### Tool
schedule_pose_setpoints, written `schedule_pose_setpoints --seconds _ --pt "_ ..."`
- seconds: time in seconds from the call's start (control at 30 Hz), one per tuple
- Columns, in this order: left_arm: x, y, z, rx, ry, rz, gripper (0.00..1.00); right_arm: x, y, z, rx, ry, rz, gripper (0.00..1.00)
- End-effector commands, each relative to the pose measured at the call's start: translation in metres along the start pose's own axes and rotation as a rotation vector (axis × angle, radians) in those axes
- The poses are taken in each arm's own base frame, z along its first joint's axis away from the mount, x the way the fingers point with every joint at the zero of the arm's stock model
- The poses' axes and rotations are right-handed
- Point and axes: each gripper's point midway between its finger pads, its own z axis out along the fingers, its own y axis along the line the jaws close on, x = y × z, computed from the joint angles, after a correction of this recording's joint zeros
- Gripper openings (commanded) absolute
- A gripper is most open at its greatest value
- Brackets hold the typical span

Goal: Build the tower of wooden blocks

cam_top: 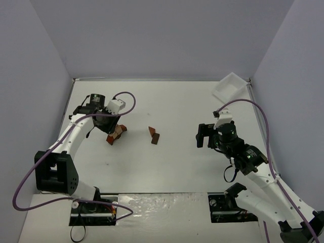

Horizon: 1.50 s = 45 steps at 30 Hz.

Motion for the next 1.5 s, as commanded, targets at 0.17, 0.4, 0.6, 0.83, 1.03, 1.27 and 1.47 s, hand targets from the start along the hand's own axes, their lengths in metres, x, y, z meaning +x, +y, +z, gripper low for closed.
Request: schedule_pose_setpoints --seconds 0.17,0.4,0.6,0.83,1.03,1.27,1.47 --pt "-0.025 0.013 -0.005 -0.025 -0.076 0.051 0.01 -0.024 0.007 0.001 -0.02 -0.068 0.015 1.0" --pt "-0.027 0.016 0.0 -0.025 -0.075 0.061 0.01 -0.023 0.006 0.001 -0.019 -0.068 0.017 1.0" --pt "-0.029 0.017 0.002 -0.022 -0.079 0.065 0.02 -0.022 0.006 0.002 -0.018 -0.065 0.016 1.0" --pt "-0.029 0.015 0.003 -0.013 -0.084 0.073 0.06 -0.023 0.006 0.002 -0.016 -0.065 0.017 1.0" --pt "-0.029 0.014 0.005 -0.008 -0.082 0.073 0.06 -0.022 0.006 0.002 -0.015 -0.064 0.02 1.0" --pt "-0.03 0.014 0.007 -0.001 -0.079 0.068 0.07 -0.023 0.006 0.001 -0.018 -0.068 0.021 1.0" --pt "-0.029 0.014 0.007 0.003 -0.081 0.064 0.07 -0.023 0.006 0.001 -0.018 -0.067 0.022 1.0"
